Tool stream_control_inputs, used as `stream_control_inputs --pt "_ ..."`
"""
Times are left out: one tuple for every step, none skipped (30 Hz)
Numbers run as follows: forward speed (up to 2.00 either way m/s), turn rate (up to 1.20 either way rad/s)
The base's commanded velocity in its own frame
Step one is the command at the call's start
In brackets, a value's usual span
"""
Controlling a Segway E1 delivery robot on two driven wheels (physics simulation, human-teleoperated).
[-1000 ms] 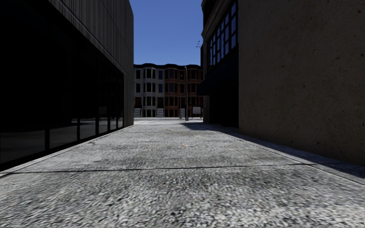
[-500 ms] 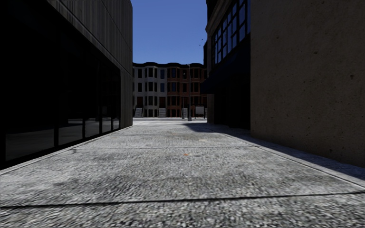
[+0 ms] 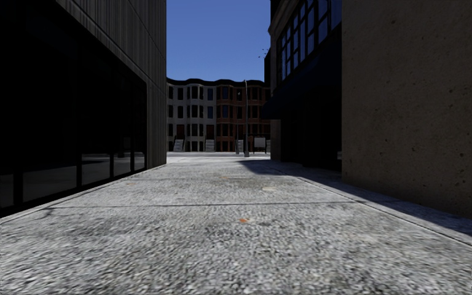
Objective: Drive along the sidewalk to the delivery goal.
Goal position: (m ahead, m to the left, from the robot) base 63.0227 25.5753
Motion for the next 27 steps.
stream_control_inputs --pt "2.00 0.00" --pt "2.00 0.00" --pt "2.00 0.00" --pt "2.00 0.00" --pt "2.00 0.00" --pt "2.00 0.00" --pt "2.00 0.00" --pt "2.00 0.00" --pt "2.00 0.00" --pt "2.00 0.00" --pt "2.00 0.00" --pt "2.00 0.00" --pt "2.00 0.00" --pt "2.00 0.00" --pt "2.00 0.00" --pt "2.00 0.00" --pt "2.00 0.00" --pt "2.00 0.00" --pt "2.00 0.00" --pt "2.00 0.00" --pt "2.00 0.00" --pt "2.00 0.00" --pt "2.00 0.00" --pt "2.00 0.00" --pt "2.00 0.00" --pt "2.00 0.00" --pt "2.00 0.00"
